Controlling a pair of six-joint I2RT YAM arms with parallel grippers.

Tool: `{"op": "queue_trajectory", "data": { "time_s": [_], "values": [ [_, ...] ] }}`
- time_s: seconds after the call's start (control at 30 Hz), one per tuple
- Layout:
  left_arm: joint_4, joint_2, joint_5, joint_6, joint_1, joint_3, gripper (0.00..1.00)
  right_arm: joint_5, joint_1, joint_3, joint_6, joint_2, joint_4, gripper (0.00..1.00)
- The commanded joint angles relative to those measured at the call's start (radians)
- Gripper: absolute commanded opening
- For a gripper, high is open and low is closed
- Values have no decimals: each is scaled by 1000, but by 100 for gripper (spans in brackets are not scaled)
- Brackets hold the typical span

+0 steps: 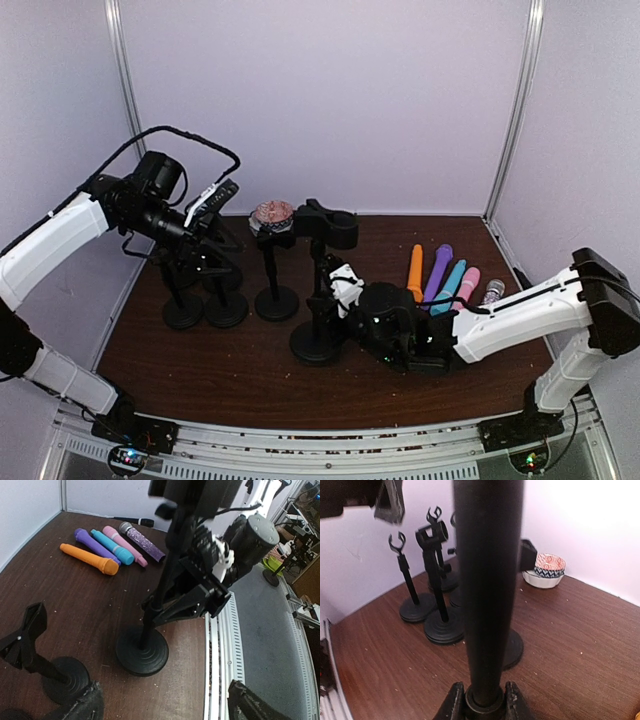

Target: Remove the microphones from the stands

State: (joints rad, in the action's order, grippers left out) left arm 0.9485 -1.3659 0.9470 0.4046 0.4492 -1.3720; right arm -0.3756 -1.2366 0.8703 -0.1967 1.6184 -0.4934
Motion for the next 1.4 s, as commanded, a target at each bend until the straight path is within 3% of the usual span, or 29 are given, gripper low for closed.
{"op": "queue_trajectory", "data": {
  "time_s": [0.0,0.1,0.23,0.53,0.67,0.8,0.93,1.0,1.1,1.13,1.27,1.3,1.37],
  "values": [
    [-87,-23,20,-29,89,8,88,70,10,74,-76,-131,-76,0],
    [-118,-50,17,-63,137,2,86,110,11,131,-83,-160,-62,0],
    [-120,-85,38,-75,167,-29,74,158,11,190,-111,-166,-49,0],
    [-120,-99,79,-66,203,-39,65,269,11,307,-167,-111,-38,0],
    [-120,-108,97,-65,203,-39,52,289,12,331,-180,-96,-39,0],
    [-118,-107,107,-64,204,-52,25,306,11,346,-182,-89,-23,0],
    [-96,-95,91,-43,203,-68,14,302,11,338,-185,-97,-5,0],
    [-96,-85,80,-36,203,-64,1,302,11,331,-186,-104,-2,0],
    [-96,-79,74,-37,203,-58,0,304,11,326,-194,-112,1,0],
    [-92,-78,80,-39,204,-60,0,304,12,326,-200,-113,2,3],
    [-85,-75,95,-50,203,-84,0,305,19,306,-286,-113,-8,58],
    [-85,-72,98,-56,201,-91,0,299,22,285,-315,-116,-28,66],
    [-83,-69,98,-66,201,-104,0,251,24,240,-376,-128,-61,71]
  ]
}}
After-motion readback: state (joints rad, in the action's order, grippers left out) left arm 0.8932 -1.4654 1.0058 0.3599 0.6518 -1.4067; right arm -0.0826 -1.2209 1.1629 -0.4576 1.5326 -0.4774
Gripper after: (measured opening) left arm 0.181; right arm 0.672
